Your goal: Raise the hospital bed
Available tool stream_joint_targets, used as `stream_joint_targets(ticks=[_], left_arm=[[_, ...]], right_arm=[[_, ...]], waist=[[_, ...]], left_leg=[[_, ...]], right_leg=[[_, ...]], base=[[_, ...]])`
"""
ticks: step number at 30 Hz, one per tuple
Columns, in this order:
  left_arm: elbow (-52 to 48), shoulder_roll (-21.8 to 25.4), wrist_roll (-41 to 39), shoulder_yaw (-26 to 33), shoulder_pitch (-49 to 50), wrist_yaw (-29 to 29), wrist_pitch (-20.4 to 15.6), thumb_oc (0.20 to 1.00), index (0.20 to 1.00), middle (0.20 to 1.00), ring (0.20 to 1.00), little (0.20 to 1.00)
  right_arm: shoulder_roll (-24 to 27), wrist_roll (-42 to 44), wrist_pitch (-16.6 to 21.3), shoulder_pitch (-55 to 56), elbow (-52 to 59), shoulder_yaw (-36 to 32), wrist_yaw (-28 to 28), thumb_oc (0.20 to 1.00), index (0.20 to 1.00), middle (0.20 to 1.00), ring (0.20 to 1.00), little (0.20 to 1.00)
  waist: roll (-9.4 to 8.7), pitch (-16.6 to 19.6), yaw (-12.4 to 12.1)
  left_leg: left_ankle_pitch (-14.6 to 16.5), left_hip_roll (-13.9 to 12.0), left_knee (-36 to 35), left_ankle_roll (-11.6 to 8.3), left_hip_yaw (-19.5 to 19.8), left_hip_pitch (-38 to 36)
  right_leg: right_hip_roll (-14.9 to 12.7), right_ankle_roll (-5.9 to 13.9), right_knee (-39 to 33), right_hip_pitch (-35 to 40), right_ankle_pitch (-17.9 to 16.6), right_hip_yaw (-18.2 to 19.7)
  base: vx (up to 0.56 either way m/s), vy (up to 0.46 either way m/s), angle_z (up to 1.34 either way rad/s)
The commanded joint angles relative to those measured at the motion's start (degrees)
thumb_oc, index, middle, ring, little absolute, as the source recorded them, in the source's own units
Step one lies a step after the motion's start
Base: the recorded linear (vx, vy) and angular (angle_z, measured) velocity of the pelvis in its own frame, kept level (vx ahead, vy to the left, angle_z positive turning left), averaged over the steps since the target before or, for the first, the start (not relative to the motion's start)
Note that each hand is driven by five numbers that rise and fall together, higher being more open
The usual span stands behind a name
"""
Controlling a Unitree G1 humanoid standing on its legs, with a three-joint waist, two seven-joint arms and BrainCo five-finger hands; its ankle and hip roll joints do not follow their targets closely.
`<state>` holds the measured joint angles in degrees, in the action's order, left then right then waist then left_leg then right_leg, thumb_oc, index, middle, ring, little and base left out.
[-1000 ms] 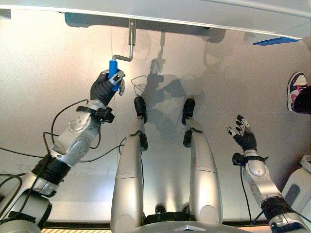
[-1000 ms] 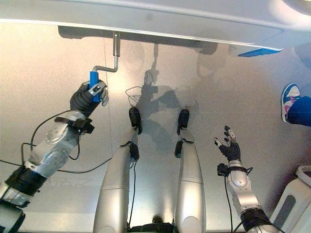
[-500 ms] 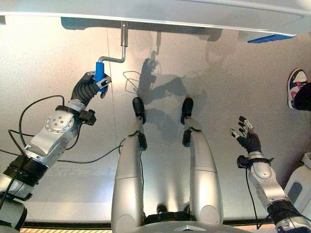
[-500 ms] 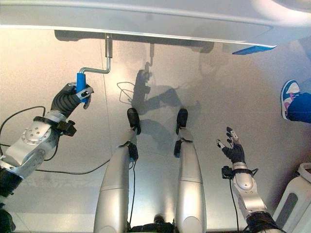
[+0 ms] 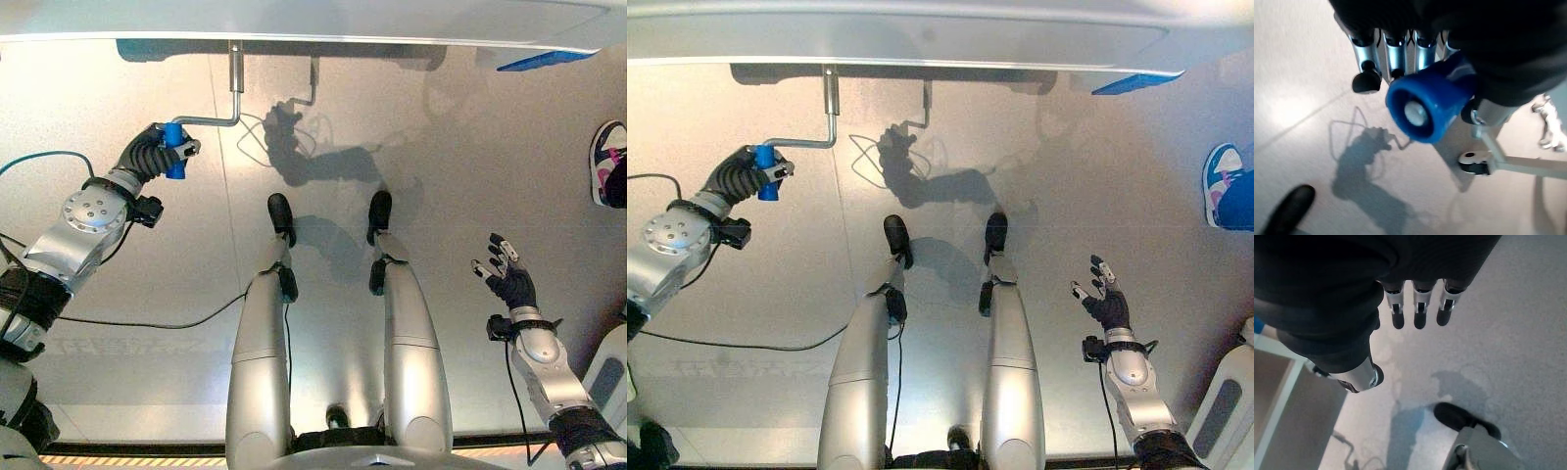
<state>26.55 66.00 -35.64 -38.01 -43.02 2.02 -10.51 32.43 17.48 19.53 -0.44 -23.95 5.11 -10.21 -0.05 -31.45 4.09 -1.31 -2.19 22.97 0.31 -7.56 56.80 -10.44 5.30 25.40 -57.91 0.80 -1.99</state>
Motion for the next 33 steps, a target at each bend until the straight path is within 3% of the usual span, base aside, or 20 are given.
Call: stream_joint_targets(ticks=[1,13,29,33], left_arm=[[8.4,5.2,1.8,9.1,-10.2,2.9,-2.3,0.2,0.2,0.2,0.2,0.2],[24.7,2.3,15.3,6.3,-16.6,3.4,2.0,0.2,0.2,0.2,0.2,0.2],[38.6,-10.8,27.8,6.2,-19.4,6.7,6.2,0.2,0.2,0.2,0.2,0.2],[40.9,-16.1,30.2,6.1,-19.9,8.1,7.5,0.2,0.2,0.2,0.2,0.2]], right_arm=[[4.1,1.0,0.3,6.8,2.3,-2.3,0.1,1.0,1.0,1.0,1.0,1.0],[4.2,2.8,0.9,5.5,2.5,-0.9,1.5,1.0,1.0,1.0,1.0,1.0],[4.8,5.3,2.4,4.7,5.2,1.0,1.9,1.0,1.0,1.0,1.0,1.0],[4.7,6.1,2.7,4.2,5.8,2.2,2.0,1.0,1.0,1.0,1.0,1.0]], waist=[[5.48,1.7,2.6],[3.28,1.7,4.0],[-0.9,1.7,5.6],[-1.83,1.7,6.0]], left_leg=[[6.6,1.3,4.8,-1.62,2.2,-2.0],[7.3,0.8,5.6,-1.48,2.5,-0.2],[8.4,-1.0,10.0,-1.53,3.4,4.9],[8.4,-1.2,10.5,-1.57,3.7,5.6]], right_leg=[[-4.6,6.96,-5.2,4.8,-5.6,-0.6],[-3.2,7.01,-7.1,3.9,-6.2,-0.1],[-1.6,5.91,-3.3,-1.1,-4.4,0.4],[-1.3,5.62,-2.6,-2.1,-4.0,0.3]], base=[[0.03,0.006,-0.06],[0.01,-0.001,-0.03],[0.0,-0.008,-0.01],[0.0,-0.008,0.0]])
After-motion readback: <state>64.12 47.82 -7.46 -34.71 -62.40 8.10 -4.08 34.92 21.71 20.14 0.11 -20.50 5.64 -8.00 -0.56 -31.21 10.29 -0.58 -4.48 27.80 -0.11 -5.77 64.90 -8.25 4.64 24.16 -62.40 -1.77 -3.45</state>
